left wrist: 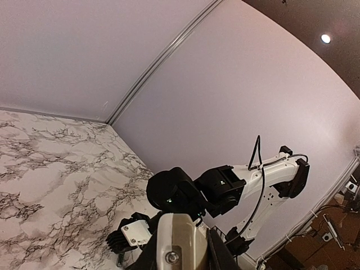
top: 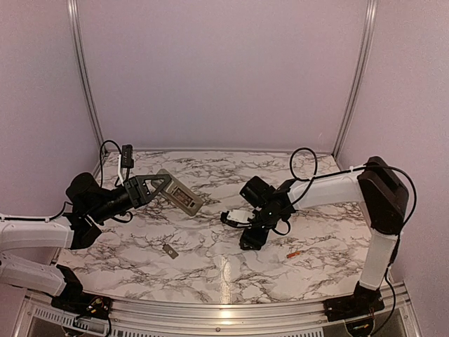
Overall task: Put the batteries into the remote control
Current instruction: Pick up the battery at the center of the board.
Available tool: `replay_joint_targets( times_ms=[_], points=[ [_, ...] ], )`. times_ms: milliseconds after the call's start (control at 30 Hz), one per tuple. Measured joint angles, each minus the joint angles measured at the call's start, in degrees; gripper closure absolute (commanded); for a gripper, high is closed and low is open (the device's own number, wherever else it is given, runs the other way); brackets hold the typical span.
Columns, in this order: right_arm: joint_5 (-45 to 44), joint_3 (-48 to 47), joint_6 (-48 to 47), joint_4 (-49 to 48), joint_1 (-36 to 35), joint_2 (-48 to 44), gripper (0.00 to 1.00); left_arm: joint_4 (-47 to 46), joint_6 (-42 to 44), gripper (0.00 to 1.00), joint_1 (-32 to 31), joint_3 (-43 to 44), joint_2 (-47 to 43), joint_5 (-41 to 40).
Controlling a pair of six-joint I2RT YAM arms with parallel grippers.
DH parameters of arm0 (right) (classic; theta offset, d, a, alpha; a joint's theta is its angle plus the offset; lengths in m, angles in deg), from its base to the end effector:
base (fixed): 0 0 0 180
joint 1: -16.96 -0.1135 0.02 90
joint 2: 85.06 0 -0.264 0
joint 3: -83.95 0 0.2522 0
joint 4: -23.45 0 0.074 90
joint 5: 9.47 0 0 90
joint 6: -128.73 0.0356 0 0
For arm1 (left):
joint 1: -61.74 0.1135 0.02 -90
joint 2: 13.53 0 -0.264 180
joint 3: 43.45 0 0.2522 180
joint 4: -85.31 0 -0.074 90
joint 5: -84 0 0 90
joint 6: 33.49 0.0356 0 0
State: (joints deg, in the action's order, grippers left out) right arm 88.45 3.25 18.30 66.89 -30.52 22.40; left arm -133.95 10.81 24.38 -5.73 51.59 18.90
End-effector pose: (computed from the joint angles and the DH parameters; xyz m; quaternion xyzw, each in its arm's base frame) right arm 0.2406 0.2697 0.1490 -0.5588 0.8085 0.1063 0.1509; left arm 0.1792 -0.1556 0.2588 0.1222 0.6260 -0.6044 0.4774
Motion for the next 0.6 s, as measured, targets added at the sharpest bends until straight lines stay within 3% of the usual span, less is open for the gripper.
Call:
replay_joint_targets(
  times_ms=[233, 467, 600],
  points=[
    [1.09, -0.28, -2.43, 0.46, 0.57, 0.68, 0.44, -0.22, -2.12, 1.0, 1.29, -0.59, -0.33, -1.49],
    [2.38, -2.78, -3.5, 0.94, 0.81, 2.69, 0.72, -0.63, -5.55, 1.0, 2.12, -3.58, -0.66, -4.63],
    [3.69, -2.91, -3.54, 1.16, 0.81, 2.8, 0.76, 0.02, -6.67, 1.0, 2.19, -5.68, -3.02, -8.2]
  ],
)
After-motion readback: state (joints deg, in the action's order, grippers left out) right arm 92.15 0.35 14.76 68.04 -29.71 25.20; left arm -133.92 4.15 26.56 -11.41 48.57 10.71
